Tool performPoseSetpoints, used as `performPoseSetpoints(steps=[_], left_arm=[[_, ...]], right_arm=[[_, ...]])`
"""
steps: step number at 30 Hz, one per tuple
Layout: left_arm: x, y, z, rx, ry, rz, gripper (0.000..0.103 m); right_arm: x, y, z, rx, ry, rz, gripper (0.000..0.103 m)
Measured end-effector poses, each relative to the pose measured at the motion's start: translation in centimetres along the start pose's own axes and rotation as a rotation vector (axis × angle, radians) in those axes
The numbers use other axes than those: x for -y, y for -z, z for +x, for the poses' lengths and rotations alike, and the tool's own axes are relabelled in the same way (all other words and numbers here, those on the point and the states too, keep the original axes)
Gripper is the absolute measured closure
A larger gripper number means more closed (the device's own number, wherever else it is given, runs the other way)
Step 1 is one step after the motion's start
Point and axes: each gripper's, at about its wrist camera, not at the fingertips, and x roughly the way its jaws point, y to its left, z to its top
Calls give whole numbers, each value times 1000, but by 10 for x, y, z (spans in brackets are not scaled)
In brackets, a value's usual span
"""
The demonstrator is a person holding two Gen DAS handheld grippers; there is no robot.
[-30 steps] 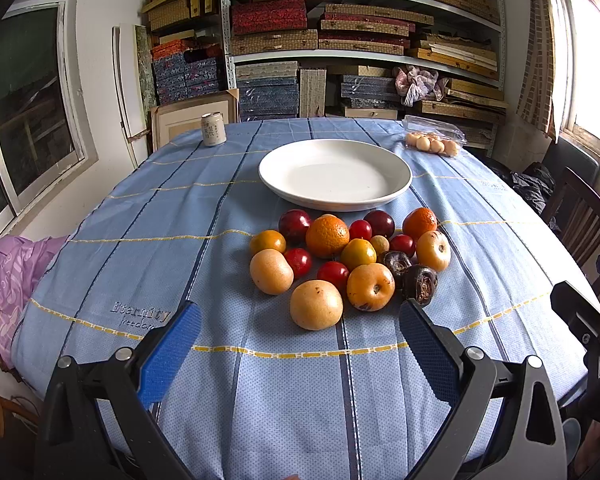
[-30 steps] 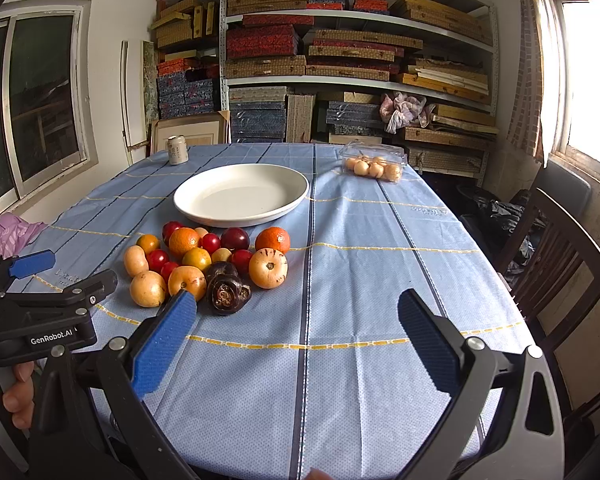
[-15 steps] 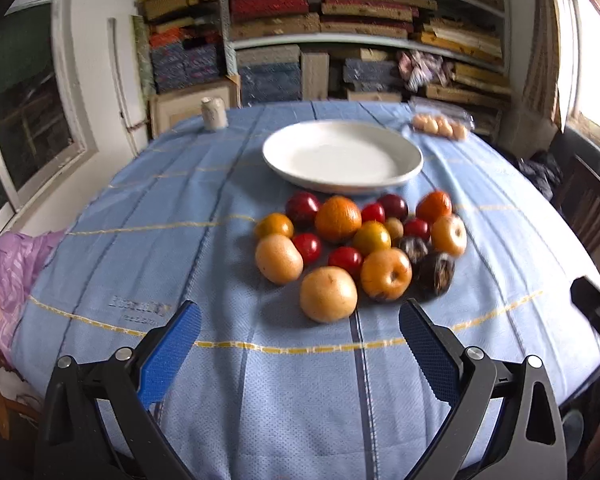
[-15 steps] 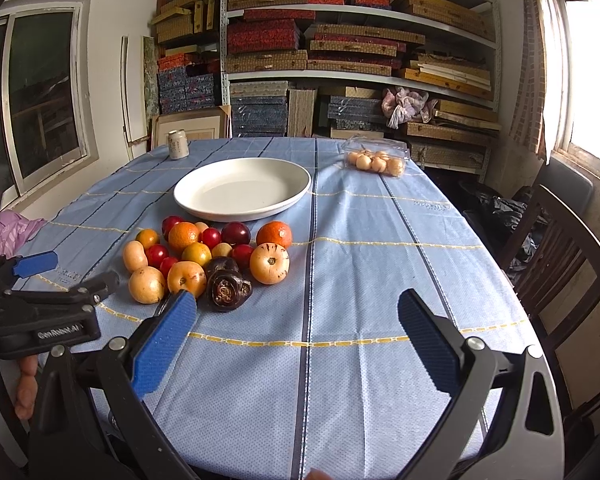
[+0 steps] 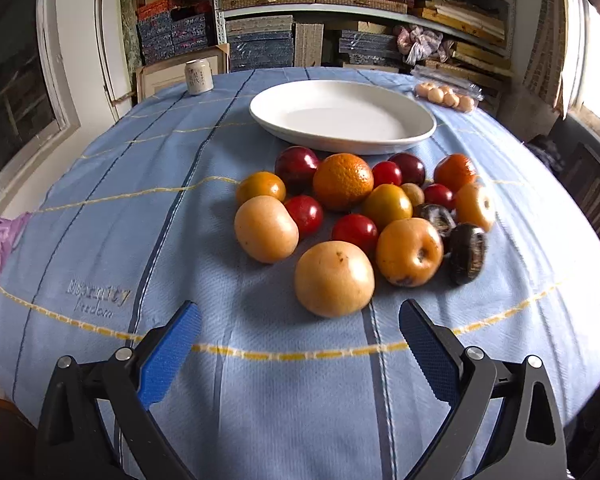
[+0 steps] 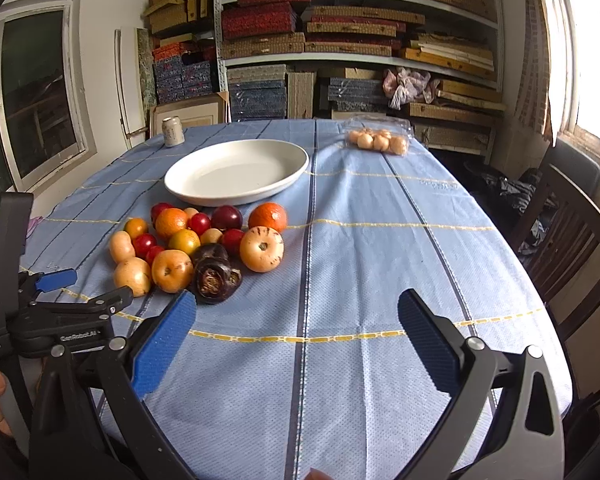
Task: Organize fruits
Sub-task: 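Grasp the large yellow pear with the left gripper while the right gripper grasps the speckled apple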
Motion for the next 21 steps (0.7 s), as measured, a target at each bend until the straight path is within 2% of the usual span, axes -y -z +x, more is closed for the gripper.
performPoseSetpoints(steps=[5,6,7,9,13,15,21], left_arm=[[1,-6,13,-8,13,-34,6],[2,-7,14,-5,11,-35,9],[3,-7,14,-2,11,-33,13],[8,-8,17,-7,31,-18,29],[15,-6,26,-33,44,8,43],[17,-5,26,-25,45,10,55],[13,-4,25,-9,55,-7,57]], right_arm=[[12,0,13,-28,-1,26,4],[14,0,15,-32,-1,29,4],[15,0,17,-33,-1,29,4],[16,-1,18,-34,-8,28,4],[17,-2,23,-36,-18,28,4],[18,-2,26,-43,-20,31,4],[17,-1,32,-56,-24,38,4]])
